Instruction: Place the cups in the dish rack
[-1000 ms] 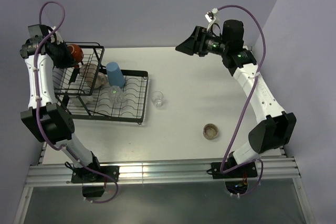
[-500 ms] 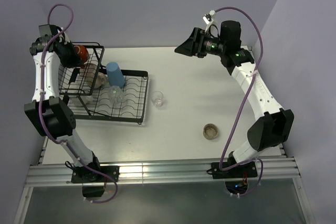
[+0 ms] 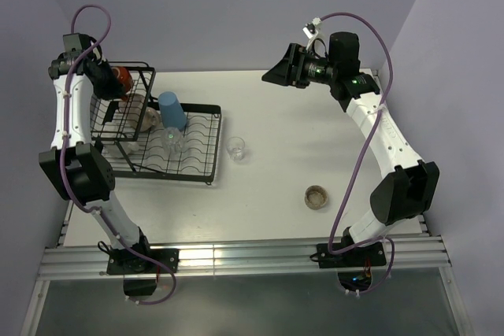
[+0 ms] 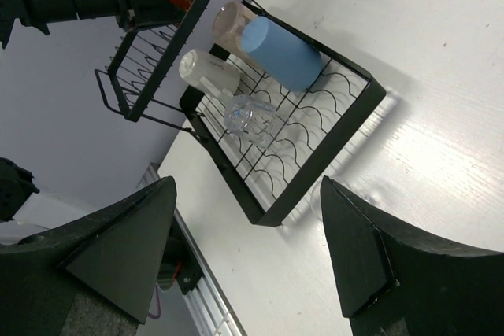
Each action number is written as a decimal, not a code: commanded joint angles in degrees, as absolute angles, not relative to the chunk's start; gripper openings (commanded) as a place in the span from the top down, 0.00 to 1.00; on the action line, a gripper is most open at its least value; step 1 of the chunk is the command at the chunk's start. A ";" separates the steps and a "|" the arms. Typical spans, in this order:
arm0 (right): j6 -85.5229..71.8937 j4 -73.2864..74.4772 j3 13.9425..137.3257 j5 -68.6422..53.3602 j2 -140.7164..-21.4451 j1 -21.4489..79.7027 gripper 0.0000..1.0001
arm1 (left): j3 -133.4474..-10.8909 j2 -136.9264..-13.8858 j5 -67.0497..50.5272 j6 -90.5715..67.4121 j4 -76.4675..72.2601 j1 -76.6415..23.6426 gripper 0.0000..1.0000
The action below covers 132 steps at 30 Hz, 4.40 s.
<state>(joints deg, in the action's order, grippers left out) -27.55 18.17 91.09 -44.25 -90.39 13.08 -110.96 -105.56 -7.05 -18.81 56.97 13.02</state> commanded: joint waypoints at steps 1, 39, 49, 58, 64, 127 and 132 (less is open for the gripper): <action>-26.72 17.40 93.95 -44.91 -90.62 12.57 0.19 | -114.08 -107.14 -3.69 -20.39 52.03 13.45 0.92; -24.26 19.16 94.22 -44.83 -89.74 12.66 0.19 | -111.01 -96.95 -18.36 -17.05 44.30 12.22 0.30; -22.24 20.39 94.48 -44.30 -89.38 12.66 0.19 | -110.74 -97.03 -24.25 -15.82 44.48 12.57 0.26; -12.06 30.13 96.41 -36.05 -91.66 13.09 0.23 | -104.42 -89.57 -34.26 -10.29 39.29 13.62 0.34; 2.34 39.89 97.56 -23.13 -95.36 18.80 0.35 | -98.62 -82.80 -39.55 -7.57 34.72 13.45 0.30; 39.02 39.91 55.26 -14.50 -69.53 14.15 1.00 | -89.74 -74.18 -45.09 5.02 41.40 4.83 0.13; 37.97 33.67 64.49 -16.08 -64.17 14.50 1.00 | -91.49 -74.79 -48.94 0.53 41.13 5.97 0.01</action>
